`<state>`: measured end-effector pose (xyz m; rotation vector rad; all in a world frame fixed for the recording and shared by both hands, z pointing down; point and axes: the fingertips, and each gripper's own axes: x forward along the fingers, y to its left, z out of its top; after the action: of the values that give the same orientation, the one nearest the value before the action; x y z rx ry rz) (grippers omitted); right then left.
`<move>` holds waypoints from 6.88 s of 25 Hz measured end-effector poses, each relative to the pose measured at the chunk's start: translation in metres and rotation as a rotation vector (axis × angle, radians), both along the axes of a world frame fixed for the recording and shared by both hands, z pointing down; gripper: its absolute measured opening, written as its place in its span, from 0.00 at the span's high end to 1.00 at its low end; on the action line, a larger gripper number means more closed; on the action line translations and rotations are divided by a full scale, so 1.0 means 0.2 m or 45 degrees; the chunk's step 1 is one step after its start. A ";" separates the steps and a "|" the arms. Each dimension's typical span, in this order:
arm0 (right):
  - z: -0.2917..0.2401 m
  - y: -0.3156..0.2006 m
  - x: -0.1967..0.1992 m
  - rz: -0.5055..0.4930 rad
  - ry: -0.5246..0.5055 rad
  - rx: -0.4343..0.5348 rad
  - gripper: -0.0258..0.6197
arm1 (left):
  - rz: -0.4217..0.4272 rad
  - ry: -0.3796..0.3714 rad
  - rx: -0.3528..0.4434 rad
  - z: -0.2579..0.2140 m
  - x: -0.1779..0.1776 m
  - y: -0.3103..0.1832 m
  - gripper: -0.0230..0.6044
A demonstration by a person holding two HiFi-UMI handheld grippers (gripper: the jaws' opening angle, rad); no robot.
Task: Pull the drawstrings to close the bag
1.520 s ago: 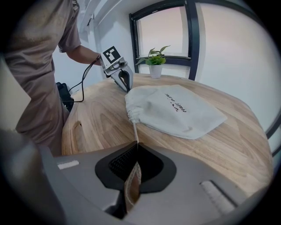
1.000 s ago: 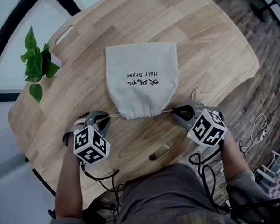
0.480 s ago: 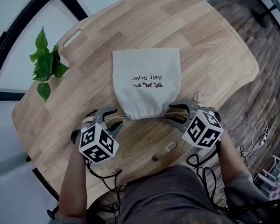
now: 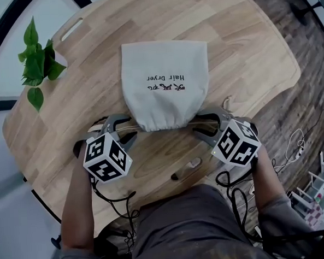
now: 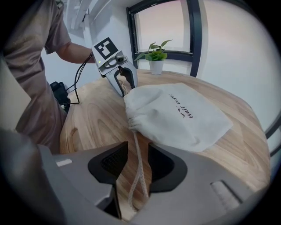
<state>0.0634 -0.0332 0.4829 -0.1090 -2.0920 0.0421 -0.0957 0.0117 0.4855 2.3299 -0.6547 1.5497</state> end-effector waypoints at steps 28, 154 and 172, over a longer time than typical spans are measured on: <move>0.00 0.01 -0.05 0.055 -0.071 -0.030 0.91 | 0.012 0.008 -0.086 0.00 0.00 0.01 0.94; -2.21 -0.29 -0.32 0.488 -1.007 0.683 0.91 | -0.893 1.050 1.024 -1.71 -0.06 -0.22 0.51; -2.23 -0.24 -0.30 0.431 -1.053 0.629 0.91 | -0.876 1.025 1.118 -1.76 -0.09 -0.24 0.94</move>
<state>0.0026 -0.0813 0.0359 0.6268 -2.8463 -0.3726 -0.1146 -0.0356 0.1335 2.4701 -1.8378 -0.0606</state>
